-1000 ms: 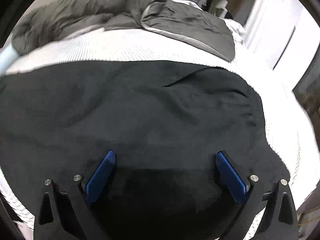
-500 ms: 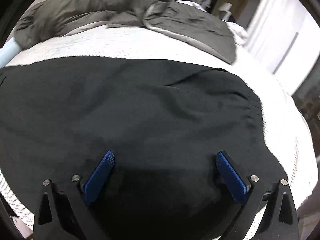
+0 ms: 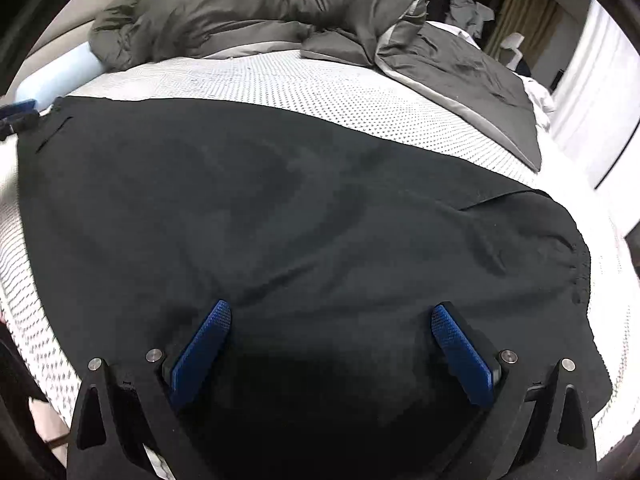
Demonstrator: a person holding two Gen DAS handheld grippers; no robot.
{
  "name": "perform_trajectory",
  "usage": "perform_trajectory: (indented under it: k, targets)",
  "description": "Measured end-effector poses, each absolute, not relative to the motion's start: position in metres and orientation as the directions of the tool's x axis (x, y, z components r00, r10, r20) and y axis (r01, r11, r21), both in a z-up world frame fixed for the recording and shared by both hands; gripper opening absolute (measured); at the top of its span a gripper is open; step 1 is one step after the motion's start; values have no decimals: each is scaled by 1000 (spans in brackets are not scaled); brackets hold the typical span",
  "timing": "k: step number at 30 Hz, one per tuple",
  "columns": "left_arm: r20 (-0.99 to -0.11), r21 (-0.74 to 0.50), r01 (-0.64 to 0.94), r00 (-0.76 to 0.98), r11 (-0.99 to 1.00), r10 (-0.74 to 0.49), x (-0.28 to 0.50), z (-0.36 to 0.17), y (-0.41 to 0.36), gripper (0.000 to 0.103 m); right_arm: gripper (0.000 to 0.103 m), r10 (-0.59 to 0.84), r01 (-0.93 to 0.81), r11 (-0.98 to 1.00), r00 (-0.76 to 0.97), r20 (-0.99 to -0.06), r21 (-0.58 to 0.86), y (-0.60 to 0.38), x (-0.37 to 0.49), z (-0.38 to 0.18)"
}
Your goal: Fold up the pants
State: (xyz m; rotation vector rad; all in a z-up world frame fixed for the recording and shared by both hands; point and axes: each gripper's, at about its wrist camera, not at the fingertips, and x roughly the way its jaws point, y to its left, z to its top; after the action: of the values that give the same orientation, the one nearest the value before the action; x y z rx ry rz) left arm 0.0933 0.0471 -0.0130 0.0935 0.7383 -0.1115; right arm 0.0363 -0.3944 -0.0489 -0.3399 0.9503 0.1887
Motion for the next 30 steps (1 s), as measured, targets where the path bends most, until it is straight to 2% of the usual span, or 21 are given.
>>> perform_trajectory:
  k: [2, 5, 6, 8, 10, 12, 15, 19, 22, 26, 30]
  targets:
    - [-702, 5, 187, 701, 982, -130, 96, -23, 23, 102, 102, -24, -248, 948, 567, -823, -198, -420, 34, -47]
    - [-741, -14, 282, 641, 959, -199, 98, -41, -18, 102, 100, -221, -33, 955, 587, -779, -296, -481, 34, -46]
    - [-748, 1, 313, 631, 950, -207, 95, -45, -34, 102, 101, -239, 33, 961, 589, -772, -273, -503, 32, -44]
    - [-763, 70, 357, 621, 932, -180, 91, -55, -58, 102, 102, -352, 243, 935, 562, -748, -258, -546, 28, -39]
    - [-778, 116, 343, 614, 932, -129, 93, -65, -71, 102, 102, -352, 333, 924, 550, -757, -188, -572, 22, -36]
    - [-788, 93, 322, 602, 942, -127, 99, -68, -73, 102, 102, -321, 344, 929, 575, -752, -134, -578, 15, -29]
    - [-746, 91, 356, 643, 930, -173, 90, -54, -86, 102, 102, -269, 294, 951, 645, -715, -93, -562, 3, -13]
    - [-737, 43, 460, 614, 887, -283, 86, -54, -130, 102, 102, -28, -21, 998, 673, -739, -57, -495, 5, -17]
    - [-763, 39, 540, 559, 841, -324, 82, -67, -174, 102, 102, 38, -195, 974, 633, -773, -112, -445, 8, -34]
    - [-794, 114, 566, 546, 817, -267, 74, -86, -201, 102, 102, -21, -286, 928, 602, -799, -240, -430, -2, -55]
    - [-800, 65, 561, 523, 825, -292, 78, -91, -193, 103, 102, -162, -87, 957, 630, -760, -275, -497, 2, -47]
